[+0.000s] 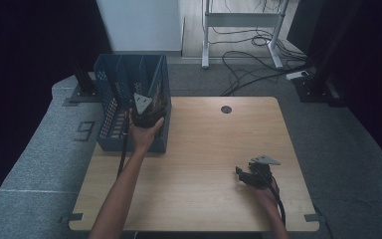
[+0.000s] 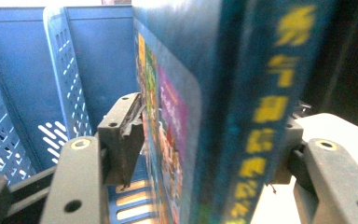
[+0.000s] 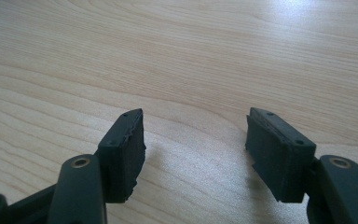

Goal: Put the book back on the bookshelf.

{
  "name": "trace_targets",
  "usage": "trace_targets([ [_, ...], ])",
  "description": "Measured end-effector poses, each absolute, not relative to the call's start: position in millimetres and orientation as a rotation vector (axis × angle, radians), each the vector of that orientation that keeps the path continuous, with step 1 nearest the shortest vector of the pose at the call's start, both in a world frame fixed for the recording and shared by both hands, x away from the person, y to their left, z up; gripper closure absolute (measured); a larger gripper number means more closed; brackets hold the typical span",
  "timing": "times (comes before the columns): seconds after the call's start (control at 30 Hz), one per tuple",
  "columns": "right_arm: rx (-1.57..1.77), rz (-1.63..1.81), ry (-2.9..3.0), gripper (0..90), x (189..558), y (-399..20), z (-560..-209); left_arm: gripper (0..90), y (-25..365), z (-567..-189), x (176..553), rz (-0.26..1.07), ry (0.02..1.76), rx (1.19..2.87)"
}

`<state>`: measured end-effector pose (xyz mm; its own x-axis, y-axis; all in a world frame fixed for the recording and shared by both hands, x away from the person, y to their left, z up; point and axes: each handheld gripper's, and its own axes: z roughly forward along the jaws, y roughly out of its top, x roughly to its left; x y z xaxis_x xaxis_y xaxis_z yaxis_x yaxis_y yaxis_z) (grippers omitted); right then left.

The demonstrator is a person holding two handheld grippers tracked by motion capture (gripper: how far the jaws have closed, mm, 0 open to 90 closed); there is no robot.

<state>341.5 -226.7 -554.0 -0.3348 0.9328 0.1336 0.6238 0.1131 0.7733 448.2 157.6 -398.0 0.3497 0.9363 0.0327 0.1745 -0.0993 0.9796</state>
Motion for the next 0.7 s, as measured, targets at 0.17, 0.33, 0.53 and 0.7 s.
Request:
trace_targets([
  [0.17, 1.512, 1.082, 2.012, 36.5, 342, -226, -554, 37.0, 162, -396, 439, 0.874, 1.026, 1.575],
  [0.33, 1.514, 1.081, 2.013, 36.5, 341, -226, -554, 33.7, 166, -394, 430, 0.864, 1.024, 1.602],
  [0.53, 1.517, 1.083, 2.011, 36.5, 341, -226, -554, 30.6, 173, -394, 417, 0.859, 1.04, 1.601],
  [0.7, 1.521, 1.087, 2.007, 36.5, 342, -226, -554, 29.6, 179, -401, 403, 0.831, 1.044, 1.617],
])
